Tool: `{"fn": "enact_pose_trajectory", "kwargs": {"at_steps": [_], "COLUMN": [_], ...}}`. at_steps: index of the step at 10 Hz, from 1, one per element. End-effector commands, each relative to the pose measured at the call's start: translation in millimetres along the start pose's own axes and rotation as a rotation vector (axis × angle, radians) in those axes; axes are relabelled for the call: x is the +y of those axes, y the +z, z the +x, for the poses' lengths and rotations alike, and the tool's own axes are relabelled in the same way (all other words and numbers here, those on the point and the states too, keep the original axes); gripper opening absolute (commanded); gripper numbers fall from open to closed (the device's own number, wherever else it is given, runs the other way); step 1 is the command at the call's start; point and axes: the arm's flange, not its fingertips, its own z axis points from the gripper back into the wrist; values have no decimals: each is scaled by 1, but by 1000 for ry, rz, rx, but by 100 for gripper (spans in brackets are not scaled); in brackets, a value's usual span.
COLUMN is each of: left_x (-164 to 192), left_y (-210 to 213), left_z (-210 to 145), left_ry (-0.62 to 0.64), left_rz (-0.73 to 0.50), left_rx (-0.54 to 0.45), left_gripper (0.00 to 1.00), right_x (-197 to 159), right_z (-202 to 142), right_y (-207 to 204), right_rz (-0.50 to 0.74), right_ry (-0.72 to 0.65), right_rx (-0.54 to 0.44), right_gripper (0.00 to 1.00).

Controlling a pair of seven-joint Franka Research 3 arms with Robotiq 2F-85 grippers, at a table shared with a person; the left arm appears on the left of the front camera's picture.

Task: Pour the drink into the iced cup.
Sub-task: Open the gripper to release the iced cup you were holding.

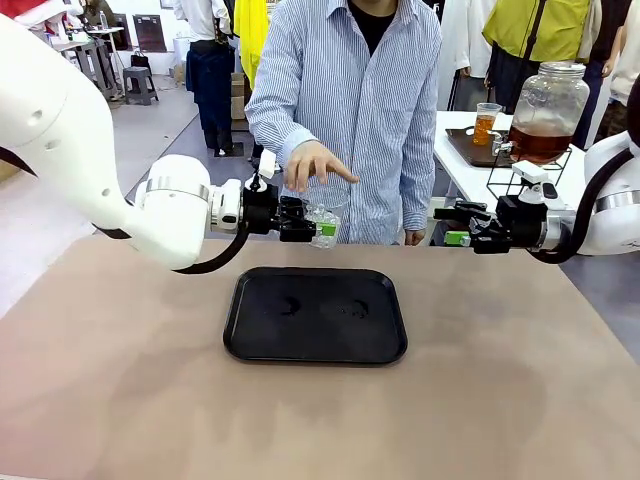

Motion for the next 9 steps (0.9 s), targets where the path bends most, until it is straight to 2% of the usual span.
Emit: {"fn": "enact_pose_trajectory", "kwargs": {"at_steps": [1, 9], "left_x": [-2, -2], "left_y": [0, 0], "left_z": [3, 3], "left_ry": [-18, -18], "left_rz": [-2, -2], "left_rx": [-6, -6], "left_gripper": [64, 64], "right_x": [-1, -1], "right_z": [4, 4], "right_y": [-1, -1], "right_rz": [10, 10], "right_ry": [-9, -9], "right_rx": [4, 4], "right_gripper": [100, 100]}}
